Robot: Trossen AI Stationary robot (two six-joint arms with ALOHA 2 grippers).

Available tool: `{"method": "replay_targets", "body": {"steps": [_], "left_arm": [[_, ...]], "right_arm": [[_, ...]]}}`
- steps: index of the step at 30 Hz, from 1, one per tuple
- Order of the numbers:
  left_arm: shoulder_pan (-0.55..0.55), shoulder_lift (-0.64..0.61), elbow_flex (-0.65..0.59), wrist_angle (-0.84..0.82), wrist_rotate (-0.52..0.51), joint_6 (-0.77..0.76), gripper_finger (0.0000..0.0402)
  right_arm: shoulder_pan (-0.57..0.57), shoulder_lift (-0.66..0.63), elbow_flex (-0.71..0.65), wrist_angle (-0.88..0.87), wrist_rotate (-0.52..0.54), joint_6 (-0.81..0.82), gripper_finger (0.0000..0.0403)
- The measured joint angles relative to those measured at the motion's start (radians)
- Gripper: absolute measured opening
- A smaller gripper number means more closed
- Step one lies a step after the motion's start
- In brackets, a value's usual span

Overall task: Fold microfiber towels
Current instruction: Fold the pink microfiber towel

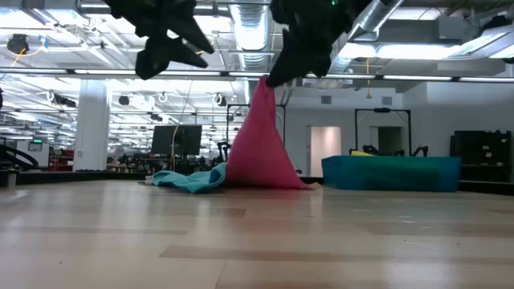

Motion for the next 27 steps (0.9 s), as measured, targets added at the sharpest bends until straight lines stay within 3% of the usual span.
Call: {"method": "replay_targets", "body": {"steps": [5,11,20,27], "left_arm": [[-0.032,0.000,-0.063,0.163,-0.142,0.040,0.0110],[-0.039,0.000,-0.093,0.271,-0.233,0.054,0.0110],[-0.039,0.000,-0.092,0.409,-0.218,0.302,0.0114],[-0.038,0.000,-0.092,0.431,-0.246,0.290,0.0145]], "right_arm": [[-0.010,-0.035,-0.002,0.013,0.001,0.067,0.0001],[-0.008,-0.040,0.001,0.090,0.001,0.106,0.0000],[-0.002,-0.012,0.057,0.101,-0.002,0.076,0.0000],[-0.017,-0.013,0.107,0.102,-0.001,0.046,0.0000]]}}
